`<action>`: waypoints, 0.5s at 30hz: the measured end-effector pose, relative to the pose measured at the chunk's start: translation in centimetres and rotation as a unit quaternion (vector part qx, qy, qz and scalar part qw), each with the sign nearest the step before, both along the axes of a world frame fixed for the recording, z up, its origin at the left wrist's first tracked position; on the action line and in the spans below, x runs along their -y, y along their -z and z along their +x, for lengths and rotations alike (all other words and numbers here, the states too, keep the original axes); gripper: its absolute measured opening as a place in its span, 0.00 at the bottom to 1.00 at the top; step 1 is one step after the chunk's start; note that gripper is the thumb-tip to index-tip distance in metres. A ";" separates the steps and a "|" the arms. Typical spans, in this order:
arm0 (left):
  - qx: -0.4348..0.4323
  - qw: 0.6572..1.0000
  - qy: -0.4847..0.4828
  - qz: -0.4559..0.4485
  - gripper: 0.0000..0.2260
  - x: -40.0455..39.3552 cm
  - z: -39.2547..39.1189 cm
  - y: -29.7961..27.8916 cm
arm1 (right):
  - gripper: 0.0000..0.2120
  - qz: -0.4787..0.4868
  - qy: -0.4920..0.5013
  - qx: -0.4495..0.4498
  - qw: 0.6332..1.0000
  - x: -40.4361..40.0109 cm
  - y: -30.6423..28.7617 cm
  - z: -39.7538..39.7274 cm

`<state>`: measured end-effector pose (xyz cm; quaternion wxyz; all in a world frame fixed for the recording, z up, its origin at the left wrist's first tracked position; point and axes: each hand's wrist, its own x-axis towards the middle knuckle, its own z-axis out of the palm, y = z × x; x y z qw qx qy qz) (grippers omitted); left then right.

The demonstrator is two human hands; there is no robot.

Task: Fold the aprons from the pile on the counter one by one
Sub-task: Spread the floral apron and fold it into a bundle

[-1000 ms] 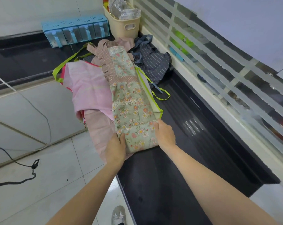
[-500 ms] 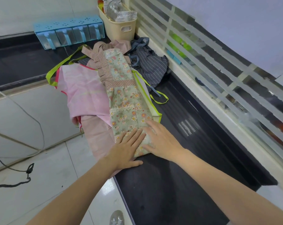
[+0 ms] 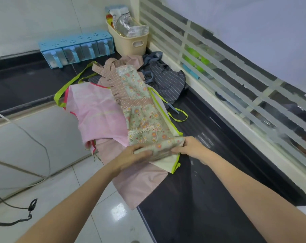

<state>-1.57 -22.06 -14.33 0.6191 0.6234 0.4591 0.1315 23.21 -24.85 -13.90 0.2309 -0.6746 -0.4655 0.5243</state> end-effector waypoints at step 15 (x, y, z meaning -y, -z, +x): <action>-0.188 0.935 -0.283 0.099 0.24 -2.7 2.8 1.7 | 0.28 0.057 -0.030 0.384 0.921 -5.1 0.8 -4.0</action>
